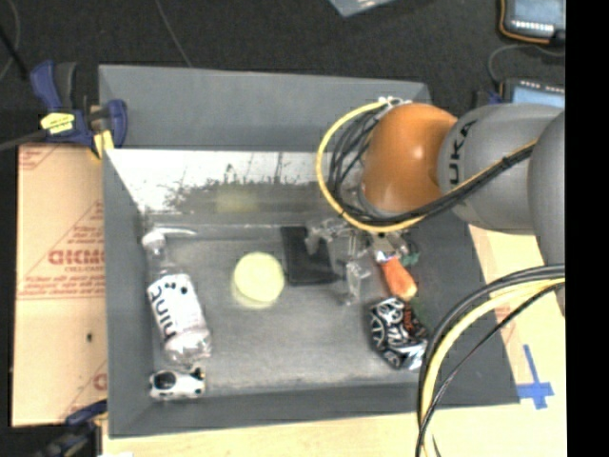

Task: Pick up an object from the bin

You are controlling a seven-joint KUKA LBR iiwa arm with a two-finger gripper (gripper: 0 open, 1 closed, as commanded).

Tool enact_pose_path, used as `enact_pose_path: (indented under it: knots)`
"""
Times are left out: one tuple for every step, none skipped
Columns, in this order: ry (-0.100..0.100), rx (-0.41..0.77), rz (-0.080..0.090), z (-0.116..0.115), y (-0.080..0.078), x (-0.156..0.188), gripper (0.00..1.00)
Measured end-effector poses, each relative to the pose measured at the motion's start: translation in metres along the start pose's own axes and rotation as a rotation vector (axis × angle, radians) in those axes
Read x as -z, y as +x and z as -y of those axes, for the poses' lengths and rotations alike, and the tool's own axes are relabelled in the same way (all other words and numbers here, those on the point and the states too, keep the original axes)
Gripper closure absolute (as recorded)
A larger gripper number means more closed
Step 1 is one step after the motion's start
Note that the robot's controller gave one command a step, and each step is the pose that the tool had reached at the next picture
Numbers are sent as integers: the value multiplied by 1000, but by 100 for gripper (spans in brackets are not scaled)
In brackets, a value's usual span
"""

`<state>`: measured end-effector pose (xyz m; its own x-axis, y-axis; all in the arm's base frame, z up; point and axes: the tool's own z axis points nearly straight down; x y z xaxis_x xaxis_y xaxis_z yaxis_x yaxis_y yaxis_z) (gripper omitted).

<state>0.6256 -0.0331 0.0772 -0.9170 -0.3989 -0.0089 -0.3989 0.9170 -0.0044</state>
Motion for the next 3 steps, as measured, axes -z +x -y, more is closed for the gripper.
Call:
enact_pose_path:
  knots:
    - [1,-40,1,-6,-3,-3,0]
    - [1,-204,4,-16,-11,-5,0]
    - [1,-285,8,-20,-18,-6,0]
